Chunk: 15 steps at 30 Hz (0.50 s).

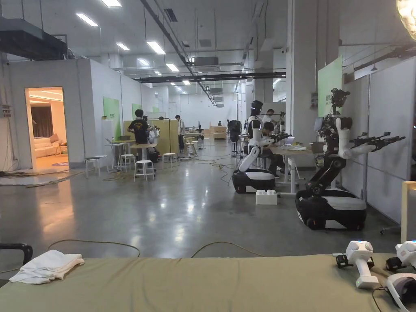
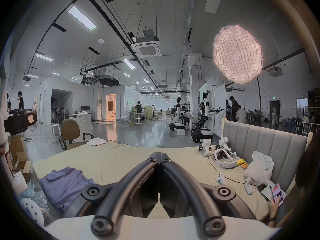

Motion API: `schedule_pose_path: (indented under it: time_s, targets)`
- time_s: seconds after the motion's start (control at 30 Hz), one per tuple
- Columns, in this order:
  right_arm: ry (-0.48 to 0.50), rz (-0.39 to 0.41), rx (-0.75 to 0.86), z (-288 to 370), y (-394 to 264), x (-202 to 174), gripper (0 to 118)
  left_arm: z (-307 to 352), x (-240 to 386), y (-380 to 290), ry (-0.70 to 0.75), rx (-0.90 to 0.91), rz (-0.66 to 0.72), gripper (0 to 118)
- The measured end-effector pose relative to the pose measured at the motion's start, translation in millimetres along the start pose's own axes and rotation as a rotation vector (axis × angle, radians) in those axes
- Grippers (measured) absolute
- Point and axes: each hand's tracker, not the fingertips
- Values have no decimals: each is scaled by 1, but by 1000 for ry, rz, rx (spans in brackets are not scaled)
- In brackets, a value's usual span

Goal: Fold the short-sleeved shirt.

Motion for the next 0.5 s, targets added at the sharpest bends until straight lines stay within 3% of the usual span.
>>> schedule_pose_path:
  time_s: [0.5]
  targets:
    - [6, 12, 11, 3, 2, -1, 0, 1, 6, 2, -3, 11, -31, 0]
